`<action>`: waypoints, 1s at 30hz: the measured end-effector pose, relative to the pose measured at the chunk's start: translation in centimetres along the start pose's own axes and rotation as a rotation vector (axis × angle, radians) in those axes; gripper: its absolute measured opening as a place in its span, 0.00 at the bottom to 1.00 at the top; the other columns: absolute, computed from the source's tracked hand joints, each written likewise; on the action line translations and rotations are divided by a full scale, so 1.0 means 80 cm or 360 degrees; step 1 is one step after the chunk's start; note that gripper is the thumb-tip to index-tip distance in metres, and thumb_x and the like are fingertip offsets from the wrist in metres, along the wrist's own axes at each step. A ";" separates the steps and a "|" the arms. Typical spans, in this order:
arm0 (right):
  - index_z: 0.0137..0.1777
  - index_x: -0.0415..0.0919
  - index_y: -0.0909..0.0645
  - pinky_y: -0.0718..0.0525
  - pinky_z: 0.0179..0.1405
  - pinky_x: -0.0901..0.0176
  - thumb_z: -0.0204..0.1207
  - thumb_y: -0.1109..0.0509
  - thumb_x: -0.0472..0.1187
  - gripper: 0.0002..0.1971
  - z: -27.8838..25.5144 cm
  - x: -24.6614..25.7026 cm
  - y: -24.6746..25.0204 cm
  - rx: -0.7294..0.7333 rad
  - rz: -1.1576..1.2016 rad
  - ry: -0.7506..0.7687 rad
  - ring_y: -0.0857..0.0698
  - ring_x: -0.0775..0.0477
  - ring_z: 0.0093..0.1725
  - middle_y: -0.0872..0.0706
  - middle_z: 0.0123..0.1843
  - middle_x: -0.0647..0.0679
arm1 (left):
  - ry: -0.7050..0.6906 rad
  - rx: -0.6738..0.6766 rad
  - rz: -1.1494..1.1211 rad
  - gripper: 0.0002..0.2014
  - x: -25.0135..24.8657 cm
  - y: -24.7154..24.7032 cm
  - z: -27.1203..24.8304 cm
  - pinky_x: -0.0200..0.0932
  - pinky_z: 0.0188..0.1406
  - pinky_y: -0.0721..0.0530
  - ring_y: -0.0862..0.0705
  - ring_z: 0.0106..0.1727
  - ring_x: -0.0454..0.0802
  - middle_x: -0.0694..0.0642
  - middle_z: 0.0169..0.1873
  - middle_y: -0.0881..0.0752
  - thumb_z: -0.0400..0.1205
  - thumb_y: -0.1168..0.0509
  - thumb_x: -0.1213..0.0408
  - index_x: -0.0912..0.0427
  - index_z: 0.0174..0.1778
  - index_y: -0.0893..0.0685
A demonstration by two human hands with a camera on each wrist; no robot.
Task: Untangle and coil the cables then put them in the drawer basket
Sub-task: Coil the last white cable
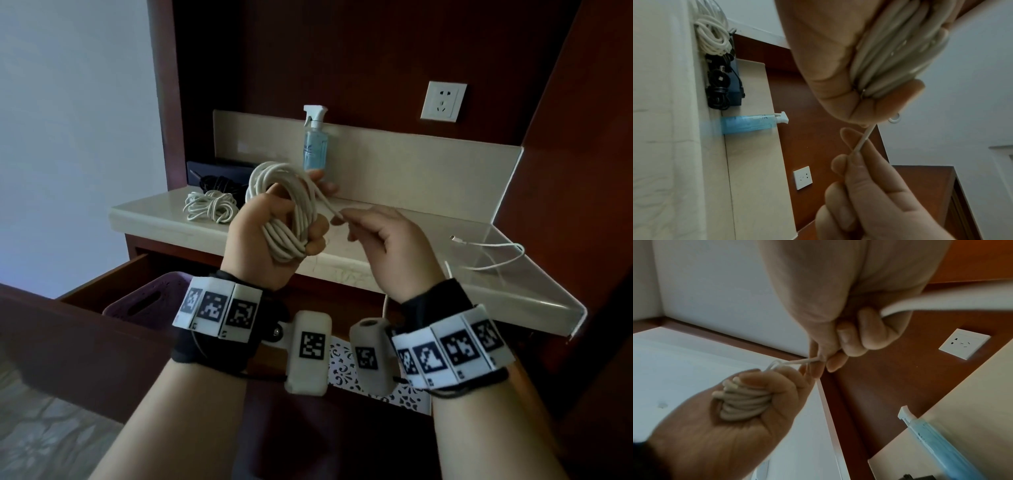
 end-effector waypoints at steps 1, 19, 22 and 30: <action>0.60 0.41 0.15 0.31 0.44 0.82 0.81 0.39 0.30 0.14 -0.005 0.001 -0.003 0.0014 0.0002 0.0006 0.24 0.66 0.40 0.21 0.40 0.53 | 0.0007 0.0036 -0.0003 0.33 0.001 -0.002 0.000 0.36 0.22 0.26 0.25 0.27 0.48 0.60 0.45 0.15 0.56 0.26 0.62 0.66 0.58 0.23; 0.52 0.54 0.24 0.28 0.34 0.62 0.84 0.45 0.40 0.10 -0.046 -0.048 -0.015 0.0551 -0.0331 -0.0485 0.25 0.59 0.34 0.22 0.37 0.57 | -0.0140 -0.0791 -0.0017 0.11 -0.006 0.060 -0.017 0.54 0.53 0.15 0.21 0.32 0.50 0.56 0.29 0.23 0.84 0.51 0.69 0.61 0.41 0.26; 0.48 0.53 0.23 0.27 0.35 0.60 0.84 0.45 0.40 0.10 -0.048 -0.043 -0.014 0.0582 -0.0317 -0.0472 0.25 0.58 0.33 0.23 0.37 0.56 | -0.0179 -0.0903 -0.0005 0.09 -0.011 0.076 -0.020 0.46 0.39 0.15 0.25 0.28 0.47 0.55 0.29 0.26 0.84 0.49 0.68 0.60 0.39 0.28; 0.53 0.52 0.14 0.31 0.37 0.72 0.79 0.36 0.50 0.10 -0.040 -0.007 0.018 0.0405 -0.0616 -0.0183 0.25 0.58 0.42 0.24 0.42 0.61 | -0.0174 -0.1092 0.0477 0.10 -0.016 0.107 -0.023 0.37 0.24 0.21 0.23 0.23 0.41 0.52 0.31 0.23 0.82 0.35 0.55 0.59 0.47 0.24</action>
Point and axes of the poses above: each hand's wrist, its own z-axis towards the middle knuckle, its own y-axis out of the back of the hand, x = y × z, the point moved 8 cm from there along z, towards the middle knuckle
